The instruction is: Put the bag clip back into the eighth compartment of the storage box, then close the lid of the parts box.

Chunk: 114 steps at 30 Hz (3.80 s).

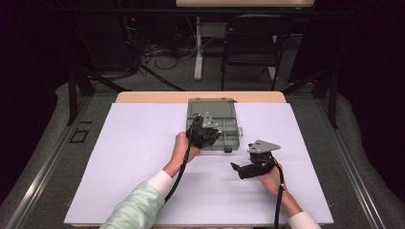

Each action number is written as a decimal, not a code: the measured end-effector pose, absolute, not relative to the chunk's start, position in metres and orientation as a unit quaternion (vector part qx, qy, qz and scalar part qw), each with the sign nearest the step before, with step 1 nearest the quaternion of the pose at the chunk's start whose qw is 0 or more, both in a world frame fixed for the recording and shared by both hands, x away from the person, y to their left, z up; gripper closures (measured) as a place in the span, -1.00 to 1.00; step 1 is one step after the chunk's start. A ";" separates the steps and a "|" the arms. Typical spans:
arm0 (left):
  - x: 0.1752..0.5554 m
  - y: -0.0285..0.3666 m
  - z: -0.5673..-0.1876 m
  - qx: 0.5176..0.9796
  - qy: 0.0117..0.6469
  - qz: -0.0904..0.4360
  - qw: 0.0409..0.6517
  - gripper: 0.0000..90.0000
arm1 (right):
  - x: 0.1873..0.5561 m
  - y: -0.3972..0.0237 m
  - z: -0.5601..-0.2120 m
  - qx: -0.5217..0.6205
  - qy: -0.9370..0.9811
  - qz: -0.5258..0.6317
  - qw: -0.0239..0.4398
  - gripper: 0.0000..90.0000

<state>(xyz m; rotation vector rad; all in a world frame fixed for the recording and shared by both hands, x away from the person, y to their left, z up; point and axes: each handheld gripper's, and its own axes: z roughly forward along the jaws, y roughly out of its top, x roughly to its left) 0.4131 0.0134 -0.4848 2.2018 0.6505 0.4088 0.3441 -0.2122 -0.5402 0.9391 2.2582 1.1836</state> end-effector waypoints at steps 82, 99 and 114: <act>0.423 0.039 -0.500 0.870 0.280 0.149 0.378 -0.91 | 0.344 -0.213 -0.541 0.338 0.812 0.428 0.208 -1.00; 0.425 0.070 -0.497 0.866 0.295 0.147 0.376 -1.00 | 0.345 -0.212 -0.542 0.336 0.814 0.427 0.207 -1.00; 0.433 0.085 -0.497 0.865 0.303 0.151 0.371 -1.00 | 0.345 -0.212 -0.543 0.335 0.815 0.426 0.204 -1.00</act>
